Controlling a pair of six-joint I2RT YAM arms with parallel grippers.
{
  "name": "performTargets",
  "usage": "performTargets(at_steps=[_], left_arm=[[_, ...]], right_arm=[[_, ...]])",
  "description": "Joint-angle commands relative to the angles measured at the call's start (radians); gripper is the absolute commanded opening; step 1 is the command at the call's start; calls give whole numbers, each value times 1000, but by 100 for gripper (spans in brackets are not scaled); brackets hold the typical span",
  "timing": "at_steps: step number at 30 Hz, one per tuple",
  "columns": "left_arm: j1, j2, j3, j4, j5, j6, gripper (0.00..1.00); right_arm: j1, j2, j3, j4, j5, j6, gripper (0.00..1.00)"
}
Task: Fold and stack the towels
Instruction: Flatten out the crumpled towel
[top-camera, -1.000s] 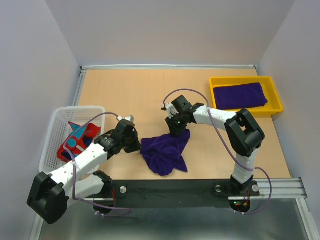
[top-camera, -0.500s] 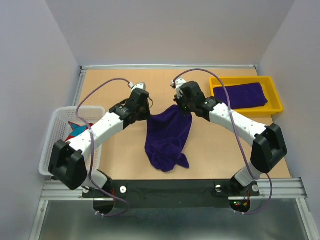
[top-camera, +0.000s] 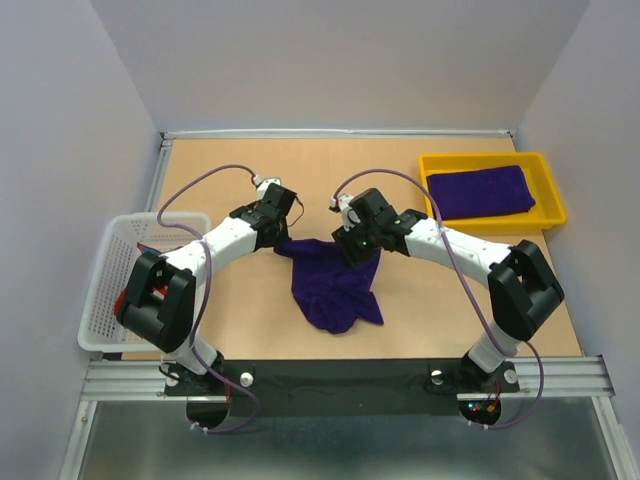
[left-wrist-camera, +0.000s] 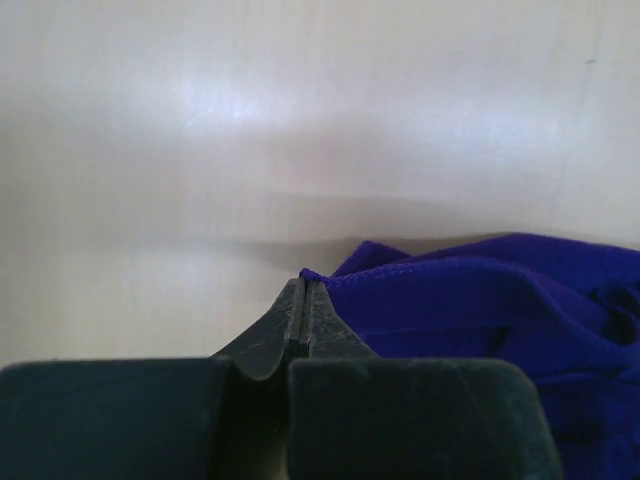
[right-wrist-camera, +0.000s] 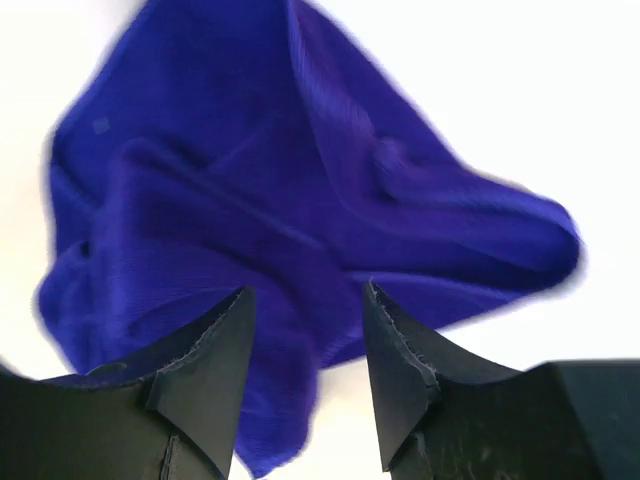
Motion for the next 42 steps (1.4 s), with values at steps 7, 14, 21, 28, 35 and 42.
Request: performTargets(at_steps=[7,14,21,28,35,42], left_arm=[[8,-83,-85,8,-4,60,0],[8,-135,-146,18,14,60,0],[8,-137,-154,35,28,62,0],[8,-134,-150,32,27,68,0],[8,-134,-162,35,27,67,0],[8,-128,-163,38,27,71,0]], right_arm=[[-123,96,180,18,159,3,52],[-135,225,200,27,191,-35,52],[-138,237,168,42,135,-79,51],[-167,250,143,79,213,-67,50],[-201,256,126,85,199,-60,49],[-212,279,106,90,156,-56,20]])
